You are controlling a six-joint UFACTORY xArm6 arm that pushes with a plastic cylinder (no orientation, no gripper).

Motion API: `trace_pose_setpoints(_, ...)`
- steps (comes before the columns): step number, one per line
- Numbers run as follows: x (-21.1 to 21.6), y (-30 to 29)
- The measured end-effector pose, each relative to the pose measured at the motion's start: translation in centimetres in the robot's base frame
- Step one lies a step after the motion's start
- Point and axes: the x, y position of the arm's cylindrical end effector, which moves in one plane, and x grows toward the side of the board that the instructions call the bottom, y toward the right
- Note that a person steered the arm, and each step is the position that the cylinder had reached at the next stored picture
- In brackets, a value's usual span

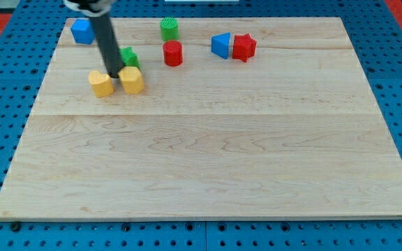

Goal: Move the yellow hexagon bottom diagonally to the red star

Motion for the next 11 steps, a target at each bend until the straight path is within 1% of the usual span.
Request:
trace_pose_setpoints(1, 1.7, 3.6)
trace_pose_setpoints(2, 2.0, 3.4)
trace_pose_setpoints(3, 4.8, 2.0)
trace_pose_setpoints(4, 4.7, 6.3)
trace_pose_setpoints(5, 3.8, 12.2)
trace_pose_setpoints(7, 4.9, 16.6)
trace_pose_setpoints(8, 4.9, 24.0)
trace_pose_setpoints(9, 1.9, 27.1)
trace_pose_setpoints(10, -4.0, 30.0)
trace_pose_setpoints(11, -1.5, 32.1)
